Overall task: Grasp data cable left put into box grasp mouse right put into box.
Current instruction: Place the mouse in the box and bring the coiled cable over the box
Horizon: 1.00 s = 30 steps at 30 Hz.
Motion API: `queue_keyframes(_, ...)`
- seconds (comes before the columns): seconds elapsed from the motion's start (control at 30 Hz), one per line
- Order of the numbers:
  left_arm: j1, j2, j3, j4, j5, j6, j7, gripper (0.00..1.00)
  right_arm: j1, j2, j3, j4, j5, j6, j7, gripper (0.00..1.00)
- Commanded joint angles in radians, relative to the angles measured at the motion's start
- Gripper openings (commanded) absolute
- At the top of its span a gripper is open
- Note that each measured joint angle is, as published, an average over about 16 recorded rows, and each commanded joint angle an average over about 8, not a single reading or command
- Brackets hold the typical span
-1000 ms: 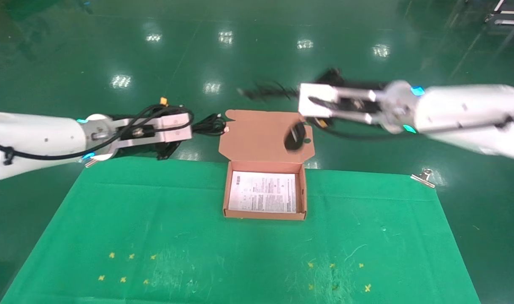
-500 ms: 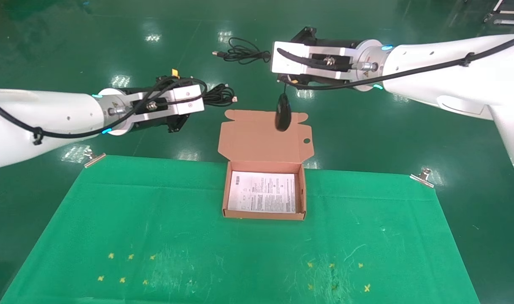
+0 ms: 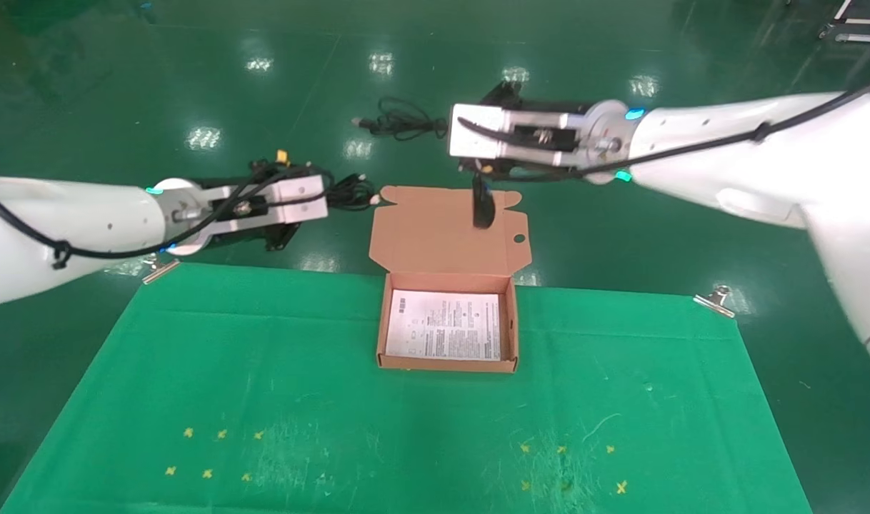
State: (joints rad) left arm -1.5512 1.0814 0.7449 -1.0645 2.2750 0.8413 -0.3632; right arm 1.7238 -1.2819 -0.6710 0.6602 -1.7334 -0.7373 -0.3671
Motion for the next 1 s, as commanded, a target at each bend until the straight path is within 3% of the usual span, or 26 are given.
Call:
queue_keyframes(0.03, 0.007, -0.007, 0.004, 0.001, 0.012, 0.007, -0.004, 0.00, -0.006, -0.006, -0.002, -0.014, 0.000, 0.003, -0.007, 0.00)
queue_keyframes(0.5, 0.039, -0.062, 0.019, -0.044, 0.128, 0.096, -0.108, 0.00, -0.068, -0.075, -0.048, -0.134, 0.058, 0.002, -0.064, 0.00)
queue_keyframes(1.0, 0.056, -0.093, 0.021, -0.108, 0.184, 0.150, -0.175, 0.00, -0.145, -0.083, -0.169, -0.136, 0.271, 0.054, 0.018, 0.00)
